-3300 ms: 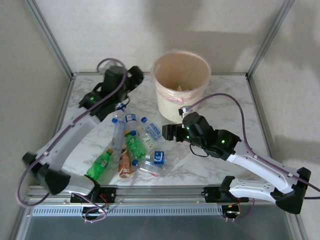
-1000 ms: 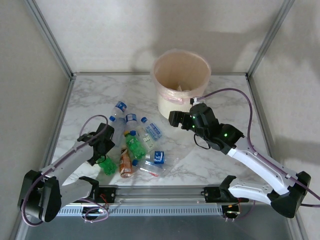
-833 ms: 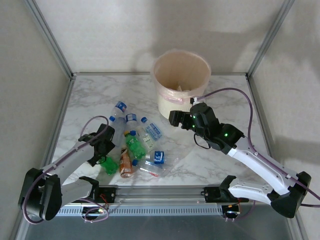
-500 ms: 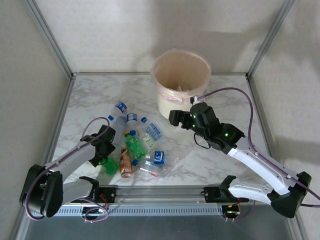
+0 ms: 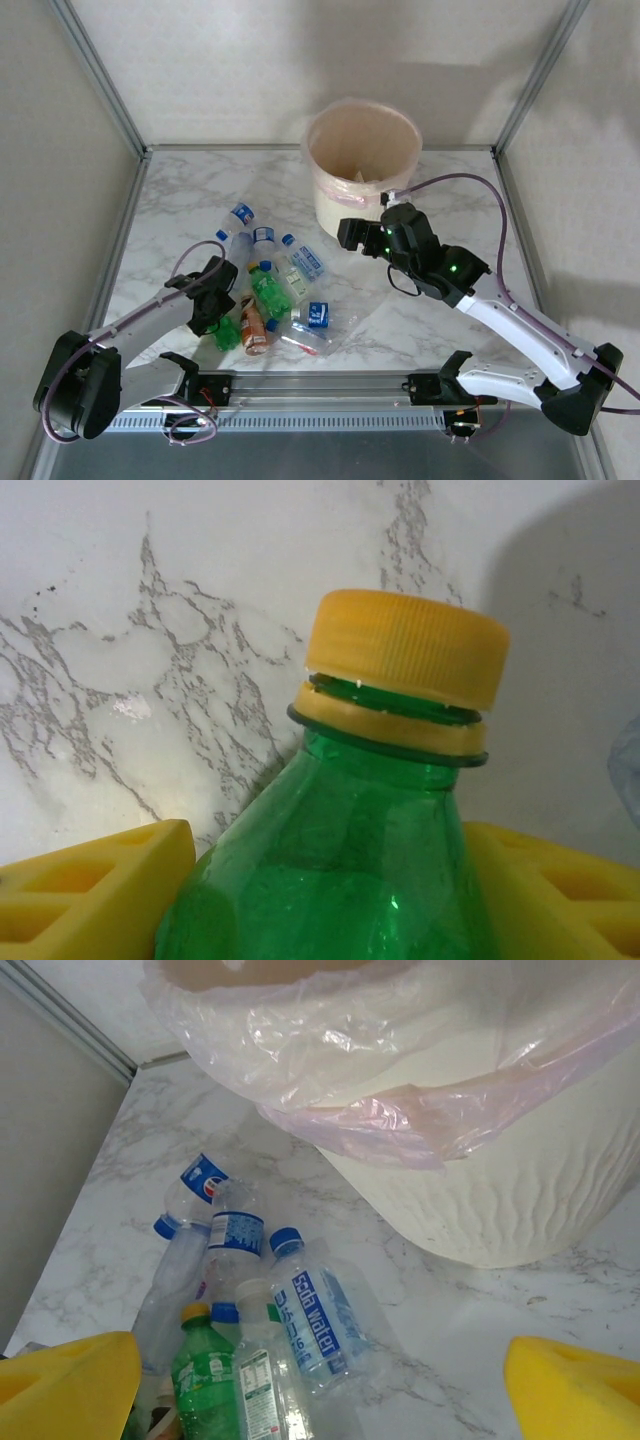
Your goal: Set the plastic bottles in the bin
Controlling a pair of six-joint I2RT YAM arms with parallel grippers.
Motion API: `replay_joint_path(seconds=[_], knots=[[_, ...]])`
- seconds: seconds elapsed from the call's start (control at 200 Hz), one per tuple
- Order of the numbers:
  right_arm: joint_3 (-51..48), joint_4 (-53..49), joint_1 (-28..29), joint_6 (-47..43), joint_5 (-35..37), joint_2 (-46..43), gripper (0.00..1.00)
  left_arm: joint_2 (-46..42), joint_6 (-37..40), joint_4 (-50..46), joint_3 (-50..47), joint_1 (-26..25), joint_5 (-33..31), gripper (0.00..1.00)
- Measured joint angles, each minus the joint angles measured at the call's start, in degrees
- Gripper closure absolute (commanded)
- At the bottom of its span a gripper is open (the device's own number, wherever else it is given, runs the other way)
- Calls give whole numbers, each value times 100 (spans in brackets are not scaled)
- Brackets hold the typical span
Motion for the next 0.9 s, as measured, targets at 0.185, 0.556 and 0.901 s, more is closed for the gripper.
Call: replay_joint_path(seconds=[0.185, 0.556, 0.901], knots=[[66, 13, -2, 0, -24, 0, 7, -177, 4, -306, 304, -92, -48, 36], [214, 221, 0, -109, -407, 35, 7, -201, 415, -960, 3414, -199, -249, 39], [752, -343, -11, -258, 273, 87, 7, 1794, 957, -175, 6832, -570, -190, 38]])
